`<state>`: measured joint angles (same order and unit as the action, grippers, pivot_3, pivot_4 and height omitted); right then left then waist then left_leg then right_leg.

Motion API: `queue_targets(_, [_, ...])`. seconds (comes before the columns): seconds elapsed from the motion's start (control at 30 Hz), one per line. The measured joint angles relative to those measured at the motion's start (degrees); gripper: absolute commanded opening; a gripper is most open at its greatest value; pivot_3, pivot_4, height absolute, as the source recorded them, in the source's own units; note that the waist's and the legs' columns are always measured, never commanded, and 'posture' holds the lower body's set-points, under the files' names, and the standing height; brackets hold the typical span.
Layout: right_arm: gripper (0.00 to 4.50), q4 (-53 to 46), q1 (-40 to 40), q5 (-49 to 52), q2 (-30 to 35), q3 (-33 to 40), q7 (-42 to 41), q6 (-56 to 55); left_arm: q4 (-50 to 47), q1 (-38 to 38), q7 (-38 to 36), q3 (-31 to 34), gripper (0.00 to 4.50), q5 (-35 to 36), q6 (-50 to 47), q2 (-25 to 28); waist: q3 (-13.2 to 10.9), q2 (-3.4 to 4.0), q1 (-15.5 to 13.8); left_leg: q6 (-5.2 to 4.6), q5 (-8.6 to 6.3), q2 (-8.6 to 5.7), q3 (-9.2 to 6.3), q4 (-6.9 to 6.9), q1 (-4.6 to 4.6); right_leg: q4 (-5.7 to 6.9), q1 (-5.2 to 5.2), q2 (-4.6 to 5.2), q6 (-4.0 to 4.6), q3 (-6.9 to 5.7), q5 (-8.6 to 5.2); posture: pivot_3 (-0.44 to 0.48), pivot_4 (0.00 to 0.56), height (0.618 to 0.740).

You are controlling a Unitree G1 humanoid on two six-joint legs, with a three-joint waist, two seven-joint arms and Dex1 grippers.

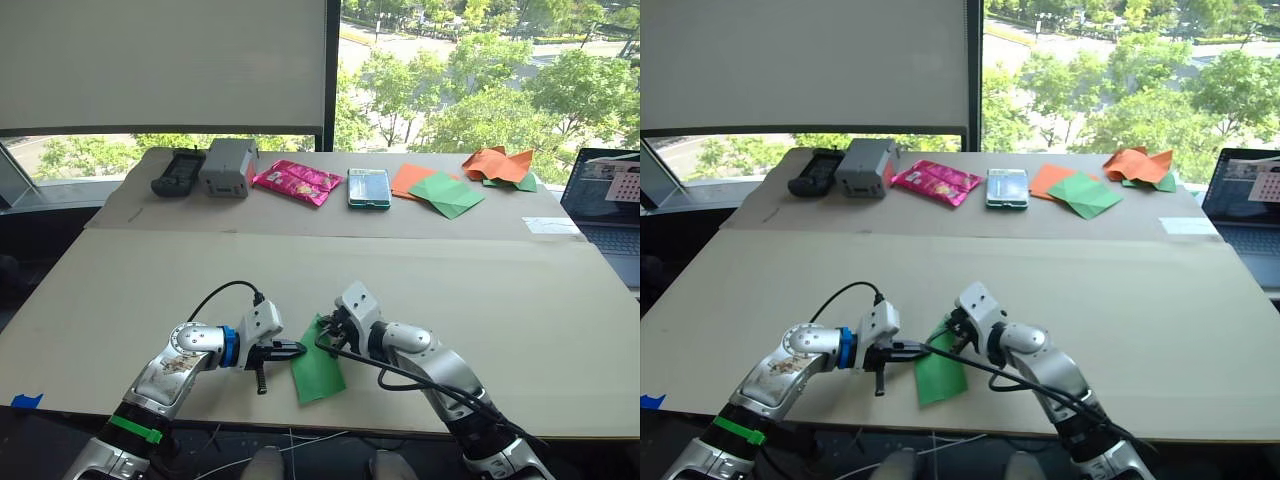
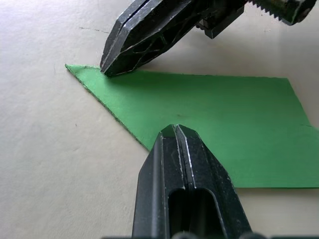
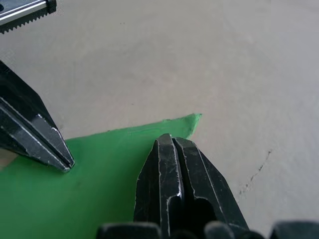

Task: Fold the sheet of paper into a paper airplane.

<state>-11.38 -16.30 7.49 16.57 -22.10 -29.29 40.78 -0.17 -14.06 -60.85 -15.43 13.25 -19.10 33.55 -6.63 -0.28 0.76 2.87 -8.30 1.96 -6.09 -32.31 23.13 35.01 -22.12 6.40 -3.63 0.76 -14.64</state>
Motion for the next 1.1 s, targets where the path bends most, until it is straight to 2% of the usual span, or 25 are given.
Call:
queue_targets(0.6, [0.0,-9.4,4.2,-0.6,4.8,-2.2,-1.0,4.7,1.0,-0.8,-0.5,-0.4,0.03,0.0,0.0,0.1,0.0,-0.08,0.0,0.04,-0.02,0.0,0.0,0.01,0.01,-0.12,-0.02,0.05,0.03,-0.02,-0.03,0.0,0.15,0.72])
queue_targets(0.87, [0.0,-9.6,4.5,-1.7,6.8,-3.0,-2.9,0.2,1.2,-1.1,-0.6,-0.5,0.03,0.0,0.1,0.1,0.0,-0.13,0.1,0.04,-0.03,0.0,0.0,0.02,0.02,-0.17,-0.04,0.06,0.04,-0.02,-0.03,0.0,0.15,0.72])
queue_targets(1.1, [0.0,-8.4,5.3,-0.3,4.4,-0.5,-3.8,-3.0,1.2,-1.5,-0.7,-0.5,0.03,0.0,0.1,0.1,-0.3,-0.1,0.1,0.04,-0.03,0.0,0.0,0.04,0.09,-0.17,-0.1,0.06,0.04,-0.03,-0.03,0.0,0.15,0.72])
